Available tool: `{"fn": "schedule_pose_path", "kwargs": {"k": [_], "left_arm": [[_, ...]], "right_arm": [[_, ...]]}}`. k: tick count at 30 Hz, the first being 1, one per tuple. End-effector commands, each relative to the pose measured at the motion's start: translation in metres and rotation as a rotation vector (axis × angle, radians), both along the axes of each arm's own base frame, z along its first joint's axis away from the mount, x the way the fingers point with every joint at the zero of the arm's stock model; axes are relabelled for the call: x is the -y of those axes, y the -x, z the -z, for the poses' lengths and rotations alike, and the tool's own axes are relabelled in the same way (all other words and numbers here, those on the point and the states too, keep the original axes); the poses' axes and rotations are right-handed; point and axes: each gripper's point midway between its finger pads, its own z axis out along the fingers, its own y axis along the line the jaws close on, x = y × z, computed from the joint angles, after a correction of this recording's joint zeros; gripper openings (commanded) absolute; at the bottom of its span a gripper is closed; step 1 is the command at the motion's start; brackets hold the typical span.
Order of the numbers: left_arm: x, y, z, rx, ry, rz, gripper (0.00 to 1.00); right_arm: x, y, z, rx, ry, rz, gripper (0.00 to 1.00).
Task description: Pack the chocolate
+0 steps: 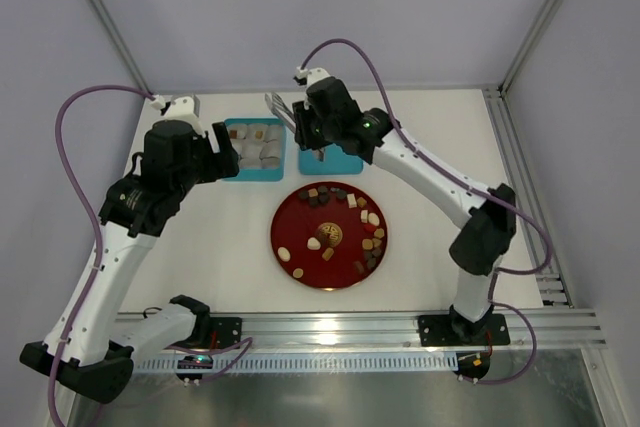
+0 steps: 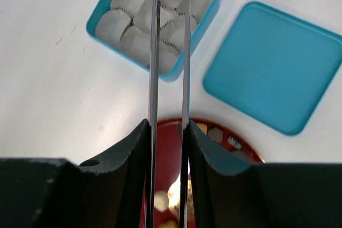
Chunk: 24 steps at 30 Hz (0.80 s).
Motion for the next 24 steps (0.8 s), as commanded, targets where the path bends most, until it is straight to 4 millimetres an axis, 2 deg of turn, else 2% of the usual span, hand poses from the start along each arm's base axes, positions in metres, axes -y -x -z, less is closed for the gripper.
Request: {"fn": "schedule_pose_path", "kwargs": {"k": [1,2,3,4,7,8,9,11,12,14,18,24], "left_arm": [[-0.002,-0.001,-0.004,0.030,0.010,-0.012,0.81],[-0.001,-0.001,-0.002,0.028,0.020,-0.016,0.81],[0.001,-0.003,0.000,0.023,0.024,-0.012,0.81],[0.002,-0.003,0.004,0.014,0.024,-0.011,0.81],[0.004,-0.005,0.006,0.012,0.037,-0.011,0.81],[0.005,-0.007,0.008,0.005,0.038,-0.011,0.81],[0.005,-0.007,0.008,0.005,0.040,-0.012,0.81],[0.006,-0.008,0.011,-0.003,0.041,-0.013,0.81],[0.007,-0.009,0.011,-0.005,0.041,-0.010,0.81],[0.008,-0.010,0.012,-0.008,0.043,-0.011,0.81],[0.009,-0.011,0.013,-0.012,0.047,-0.009,0.81],[0.010,-0.011,0.012,-0.015,0.053,-0.009,0.81]], "right_arm": [[0.027,0.048,-0.017,-0.027,-0.001,0.007,0.35],[0.035,0.064,-0.011,-0.060,0.028,-0.002,0.35],[0.043,0.080,-0.020,-0.058,0.022,-0.011,0.35],[0.048,0.105,0.000,-0.110,0.065,-0.033,0.35],[0.070,0.153,0.016,-0.191,0.103,-0.054,0.35],[0.070,0.170,0.022,-0.219,0.109,-0.077,0.35],[0.077,0.185,0.034,-0.253,0.131,-0.086,0.35],[0.085,0.213,0.033,-0.280,0.121,-0.109,0.35],[0.091,0.223,0.043,-0.306,0.144,-0.115,0.35],[0.101,0.242,0.044,-0.331,0.152,-0.126,0.35],[0.118,0.265,0.052,-0.376,0.178,-0.128,0.35],[0.137,0.283,0.061,-0.418,0.223,-0.139,0.36]]}}
